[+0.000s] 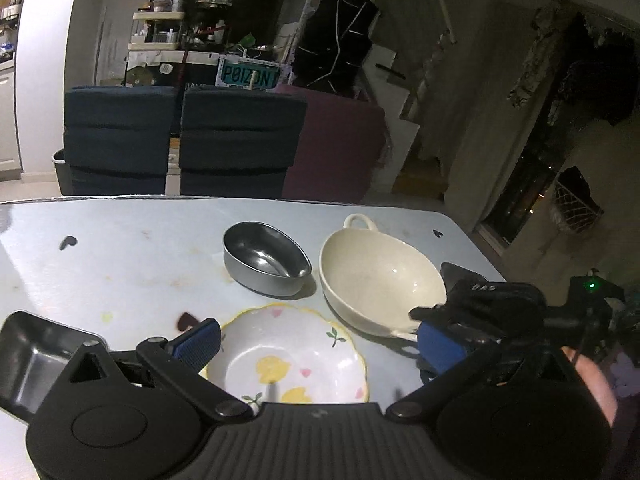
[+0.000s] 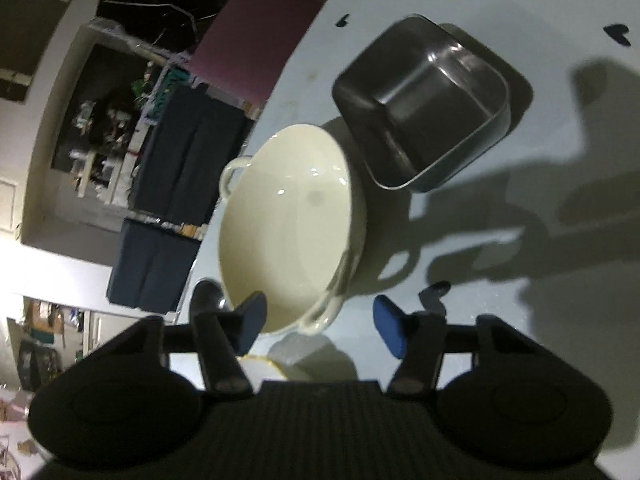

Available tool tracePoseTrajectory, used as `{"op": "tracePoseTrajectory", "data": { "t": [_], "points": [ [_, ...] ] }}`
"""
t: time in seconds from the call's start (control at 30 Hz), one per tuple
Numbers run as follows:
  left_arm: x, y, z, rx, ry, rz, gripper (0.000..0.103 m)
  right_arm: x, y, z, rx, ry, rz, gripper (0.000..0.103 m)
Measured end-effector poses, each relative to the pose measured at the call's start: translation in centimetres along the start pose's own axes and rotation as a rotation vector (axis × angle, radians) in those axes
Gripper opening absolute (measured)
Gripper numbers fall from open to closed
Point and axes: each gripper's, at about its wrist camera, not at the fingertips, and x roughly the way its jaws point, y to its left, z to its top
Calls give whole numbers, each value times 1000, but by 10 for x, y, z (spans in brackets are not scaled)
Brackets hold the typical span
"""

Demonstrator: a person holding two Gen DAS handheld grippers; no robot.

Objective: Organize plates and bowls
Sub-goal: 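Grasp a handle of the cream bowl with the right gripper while the left grasps the other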

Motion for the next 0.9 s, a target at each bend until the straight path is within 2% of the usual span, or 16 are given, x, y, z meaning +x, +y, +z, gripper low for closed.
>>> {"op": "tracePoseTrajectory", "data": {
  "t": [0.13, 0.17, 0.27, 0.37, 0.6, 0.9],
  "points": [
    [6, 5, -2, -1, 18, 4, 103, 14, -6, 1, 52, 17, -12, 43],
    [7, 7, -3, -1, 22, 9, 103, 20, -5, 1, 53, 24, -17, 37],
    [7, 11, -5, -3, 27, 21, 103, 25, -3, -1, 36, 8, -19, 25],
    [5, 11, -6, -7, 29, 19, 103, 28, 1, -1, 19, -2, -42, 25],
    [0, 7, -7, 19, 28, 5, 103, 28, 17, 0, -137, -18, -112, 26],
    [5, 2, -9, 30, 27, -30, 101, 7, 4, 10, -273, -15, -195, 25]
  ]
}}
